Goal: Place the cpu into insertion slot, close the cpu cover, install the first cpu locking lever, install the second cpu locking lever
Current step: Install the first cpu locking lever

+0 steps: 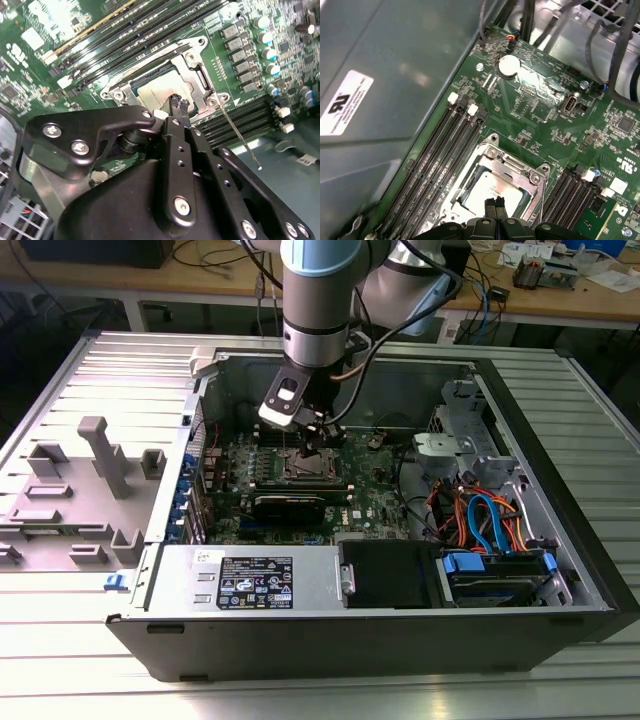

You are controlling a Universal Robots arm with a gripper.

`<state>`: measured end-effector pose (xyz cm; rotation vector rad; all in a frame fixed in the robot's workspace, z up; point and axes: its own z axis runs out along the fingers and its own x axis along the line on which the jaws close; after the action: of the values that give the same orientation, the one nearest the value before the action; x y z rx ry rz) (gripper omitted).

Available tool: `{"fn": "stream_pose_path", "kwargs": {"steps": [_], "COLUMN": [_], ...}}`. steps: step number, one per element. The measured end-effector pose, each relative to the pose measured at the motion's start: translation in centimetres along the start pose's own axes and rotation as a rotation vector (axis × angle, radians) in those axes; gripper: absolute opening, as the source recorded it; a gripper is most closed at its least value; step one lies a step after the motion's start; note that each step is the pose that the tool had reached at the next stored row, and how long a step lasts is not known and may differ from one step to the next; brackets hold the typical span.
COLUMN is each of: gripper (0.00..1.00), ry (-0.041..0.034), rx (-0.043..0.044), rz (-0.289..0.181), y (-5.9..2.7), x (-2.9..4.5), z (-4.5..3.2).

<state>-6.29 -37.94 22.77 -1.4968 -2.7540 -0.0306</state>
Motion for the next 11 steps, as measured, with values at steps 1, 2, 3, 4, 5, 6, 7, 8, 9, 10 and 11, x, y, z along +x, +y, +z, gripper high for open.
{"fn": "stream_pose_path", "kwargs": {"steps": [1, 2, 3, 4, 5, 6, 7, 8, 9, 10, 11], "gripper": [0.11, 0.11, 0.11, 0.11, 0.11, 0.11, 0.11, 0.11, 0.11, 0.11, 0.11], "ry": [0.0005, 0.0007, 0.0009, 0.0012, 0.0016, 0.0018, 0.002, 0.0023, 0.0024, 0.0025, 0.0026], "rx": [0.0005, 0.0008, 0.001, 0.0013, 0.0017, 0.0019, 0.0022, 0.0024, 0.0025, 0.0025, 0.0029], "rz": [-0.033, -0.052, -0.069, -0.087, -0.109, -0.128, -0.146, -0.161, -0.169, -0.177, -0.188], "y": [0.0, 0.0, 0.0, 0.0, 0.0, 0.0, 0.0, -0.02, -0.02, -0.03, -0.03], "x": [0.0, 0.0, 0.0, 0.0, 0.0, 0.0, 0.0, 0.01, 0.02, 0.02, 0.03], "z": [0.0, 0.01, 0.01, 0.02, 0.02, 0.03, 0.02, 0.03, 0.02, -0.07, -0.41]}}
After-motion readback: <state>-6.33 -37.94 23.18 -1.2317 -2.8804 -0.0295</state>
